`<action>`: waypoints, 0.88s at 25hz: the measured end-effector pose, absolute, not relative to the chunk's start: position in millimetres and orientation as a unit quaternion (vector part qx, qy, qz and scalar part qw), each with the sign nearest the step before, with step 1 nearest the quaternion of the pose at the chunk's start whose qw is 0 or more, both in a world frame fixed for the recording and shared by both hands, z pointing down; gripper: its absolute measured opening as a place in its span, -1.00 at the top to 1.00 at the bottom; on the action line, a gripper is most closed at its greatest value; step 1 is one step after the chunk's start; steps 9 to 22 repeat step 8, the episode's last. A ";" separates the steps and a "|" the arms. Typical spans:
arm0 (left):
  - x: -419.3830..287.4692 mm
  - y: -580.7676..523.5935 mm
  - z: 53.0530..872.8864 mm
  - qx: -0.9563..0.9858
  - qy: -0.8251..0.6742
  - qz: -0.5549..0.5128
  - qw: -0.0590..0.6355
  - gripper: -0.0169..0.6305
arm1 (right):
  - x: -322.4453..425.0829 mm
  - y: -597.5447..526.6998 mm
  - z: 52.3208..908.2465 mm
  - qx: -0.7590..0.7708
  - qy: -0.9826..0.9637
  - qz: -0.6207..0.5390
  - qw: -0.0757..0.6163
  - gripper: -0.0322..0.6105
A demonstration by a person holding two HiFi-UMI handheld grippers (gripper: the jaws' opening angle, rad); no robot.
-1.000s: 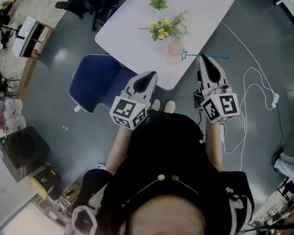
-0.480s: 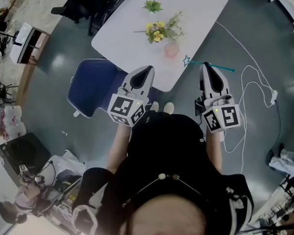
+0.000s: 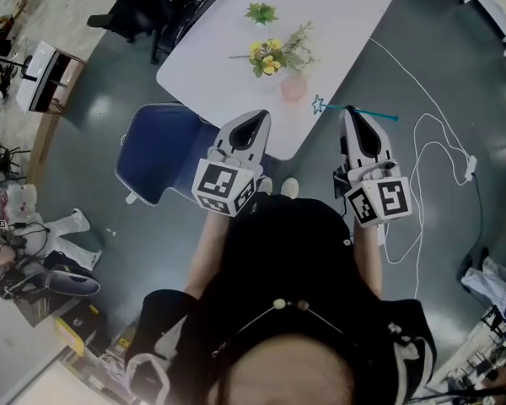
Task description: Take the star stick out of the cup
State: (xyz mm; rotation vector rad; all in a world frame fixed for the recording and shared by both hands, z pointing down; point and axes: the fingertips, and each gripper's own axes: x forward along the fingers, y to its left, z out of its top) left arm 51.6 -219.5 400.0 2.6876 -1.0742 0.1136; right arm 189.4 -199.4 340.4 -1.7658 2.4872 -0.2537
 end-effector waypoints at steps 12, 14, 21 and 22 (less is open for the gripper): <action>52.1 -216.5 404.5 0.919 -0.371 0.043 0.124 0.94 | 188.9 -200.9 340.4 -0.574 0.814 -0.083 0.040 0.84; 52.1 -216.5 404.5 0.919 -0.371 0.043 0.124 0.94 | 188.9 -200.9 340.4 -0.574 0.814 -0.083 0.040 0.84; 52.1 -216.5 404.5 0.919 -0.371 0.043 0.124 0.94 | 188.9 -200.9 340.4 -0.574 0.814 -0.083 0.040 0.84; 52.1 -216.5 404.5 0.919 -0.371 0.043 0.124 0.94 | 188.9 -200.9 340.4 -0.574 0.814 -0.083 0.040 0.84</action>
